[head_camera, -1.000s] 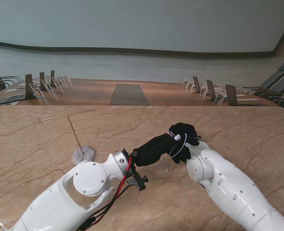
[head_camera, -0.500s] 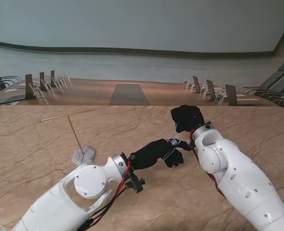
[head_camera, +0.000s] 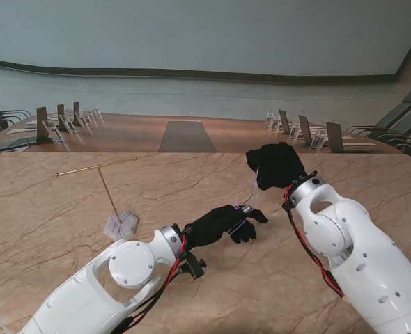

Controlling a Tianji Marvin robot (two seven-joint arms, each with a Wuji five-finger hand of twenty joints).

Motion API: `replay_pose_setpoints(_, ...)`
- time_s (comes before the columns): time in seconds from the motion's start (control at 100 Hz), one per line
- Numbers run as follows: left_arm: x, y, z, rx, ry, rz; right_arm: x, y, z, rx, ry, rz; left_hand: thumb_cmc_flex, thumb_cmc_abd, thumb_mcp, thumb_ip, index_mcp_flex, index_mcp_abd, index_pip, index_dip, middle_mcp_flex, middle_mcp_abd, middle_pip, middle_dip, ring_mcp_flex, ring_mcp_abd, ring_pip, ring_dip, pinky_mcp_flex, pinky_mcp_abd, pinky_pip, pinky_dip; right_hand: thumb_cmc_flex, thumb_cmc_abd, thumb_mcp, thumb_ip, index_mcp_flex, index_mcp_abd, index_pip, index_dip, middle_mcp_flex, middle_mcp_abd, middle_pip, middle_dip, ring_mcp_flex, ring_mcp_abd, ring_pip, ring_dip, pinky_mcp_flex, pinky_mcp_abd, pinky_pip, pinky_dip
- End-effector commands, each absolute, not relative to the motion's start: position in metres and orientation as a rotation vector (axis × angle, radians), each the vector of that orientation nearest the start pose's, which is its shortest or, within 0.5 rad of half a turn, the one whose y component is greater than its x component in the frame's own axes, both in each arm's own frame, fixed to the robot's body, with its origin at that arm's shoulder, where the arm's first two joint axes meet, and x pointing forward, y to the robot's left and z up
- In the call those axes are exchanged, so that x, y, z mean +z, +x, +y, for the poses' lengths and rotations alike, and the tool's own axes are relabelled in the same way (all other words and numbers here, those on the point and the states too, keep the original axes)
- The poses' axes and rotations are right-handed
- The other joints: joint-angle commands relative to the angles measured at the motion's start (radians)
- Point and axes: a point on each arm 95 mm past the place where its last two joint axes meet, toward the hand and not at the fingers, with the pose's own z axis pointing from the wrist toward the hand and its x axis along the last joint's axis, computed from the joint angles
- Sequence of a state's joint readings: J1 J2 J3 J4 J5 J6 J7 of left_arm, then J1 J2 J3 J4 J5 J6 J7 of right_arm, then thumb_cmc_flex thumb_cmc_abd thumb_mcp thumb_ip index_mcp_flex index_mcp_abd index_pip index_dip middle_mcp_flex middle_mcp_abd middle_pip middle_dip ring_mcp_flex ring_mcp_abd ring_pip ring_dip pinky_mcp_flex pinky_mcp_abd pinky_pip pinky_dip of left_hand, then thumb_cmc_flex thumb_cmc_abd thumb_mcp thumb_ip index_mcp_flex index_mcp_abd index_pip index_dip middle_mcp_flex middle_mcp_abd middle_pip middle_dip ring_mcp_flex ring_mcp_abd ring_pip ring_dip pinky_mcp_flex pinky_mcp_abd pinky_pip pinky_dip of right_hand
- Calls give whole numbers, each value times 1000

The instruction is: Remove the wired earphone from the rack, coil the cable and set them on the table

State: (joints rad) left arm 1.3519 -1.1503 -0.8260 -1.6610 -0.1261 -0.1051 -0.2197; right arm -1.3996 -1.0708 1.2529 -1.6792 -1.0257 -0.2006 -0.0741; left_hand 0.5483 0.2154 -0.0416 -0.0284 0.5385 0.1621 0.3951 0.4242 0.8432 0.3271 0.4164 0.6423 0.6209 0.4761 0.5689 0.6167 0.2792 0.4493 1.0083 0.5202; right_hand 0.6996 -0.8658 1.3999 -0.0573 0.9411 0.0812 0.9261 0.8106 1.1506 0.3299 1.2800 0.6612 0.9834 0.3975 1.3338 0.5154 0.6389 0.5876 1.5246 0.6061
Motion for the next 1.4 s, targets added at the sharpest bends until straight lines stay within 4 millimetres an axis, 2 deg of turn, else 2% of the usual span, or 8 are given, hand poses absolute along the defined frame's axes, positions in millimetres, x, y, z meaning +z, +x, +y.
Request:
replay_pose_setpoints(0.0,-289,369,-169,-2435,-2094,1545,-210,431,14,1720,777,1439,-25,11,-3,-22,14,-14,24,2,1,15,-32,-27,-17,15,-10,-18,-13,35,8,9,186,4,170,68,97,-323,370,116,4,99,39,-5,43,48,57,-4,-7,-112,109,39)
replay_pose_setpoints(0.53,-293,381,-162,-2392,-2094,1490,-188,387,11,1810,624,1489,-54,7,-1,-20,35,-8,-3,-9,-4,16,-37,-50,-36,14,-13,-28,-41,30,1,9,164,-157,170,264,206,-305,327,96,-82,73,-5,-21,-69,52,-14,-10,-123,-144,84,-234)
replay_pose_setpoints(0.64,-295,382,-160,-2381,-2097,1483,-189,384,11,1817,613,1492,-54,7,0,-20,30,-5,-6,-10,-8,15,-38,-50,-41,12,-14,-28,-45,25,-1,9,161,-228,170,347,235,-278,314,64,-244,76,-62,-47,-244,-10,-104,17,-263,-243,-75,-12)
replay_pose_setpoints(0.82,-297,381,-159,-2371,-2097,1480,-193,384,16,1844,632,1495,-54,7,0,-20,29,-6,-8,-10,-8,14,-37,-49,-42,9,-12,-26,-47,22,0,9,36,249,110,615,245,-221,296,35,-265,-35,-366,-227,-333,-147,-426,-3,-296,-334,-216,-92)
replay_pose_setpoints(0.91,-298,380,-159,-2362,-2100,1485,-194,384,20,1879,670,1494,-55,6,0,-20,28,-6,-7,-9,-10,14,-36,-49,-42,10,-12,-26,-48,22,0,10,49,227,107,601,258,-193,279,18,-143,-31,-443,-273,-237,-129,-471,-31,-226,-305,-226,-123)
replay_pose_setpoints(1.0,-299,379,-158,-2353,-2103,1488,-196,384,23,1886,694,1498,-55,7,0,-20,25,-6,-8,-10,-13,13,-38,-49,-45,8,-13,-26,-51,20,-1,9,131,-43,169,277,231,-207,260,12,-19,23,-352,-249,-108,-60,-384,-15,-134,-208,-124,-117)
replay_pose_setpoints(1.07,-299,380,-157,-2351,-2105,1481,-196,383,24,1878,698,1506,-56,7,0,-20,22,0,-11,-11,-13,15,-38,-49,-48,8,-15,-26,-53,19,-3,8,166,-121,170,184,203,-226,268,19,35,46,-233,-189,-20,-19,-279,-27,-59,-147,-2,-185)
replay_pose_setpoints(1.39,-299,387,-156,-2349,-2113,1445,-190,373,27,1869,711,1543,-76,14,-3,-20,19,12,-28,-23,-27,21,-52,-55,-66,10,-28,-29,-73,8,-17,2,112,-84,170,248,174,-276,309,52,124,85,-42,-38,130,27,-56,-19,116,-136,195,41)
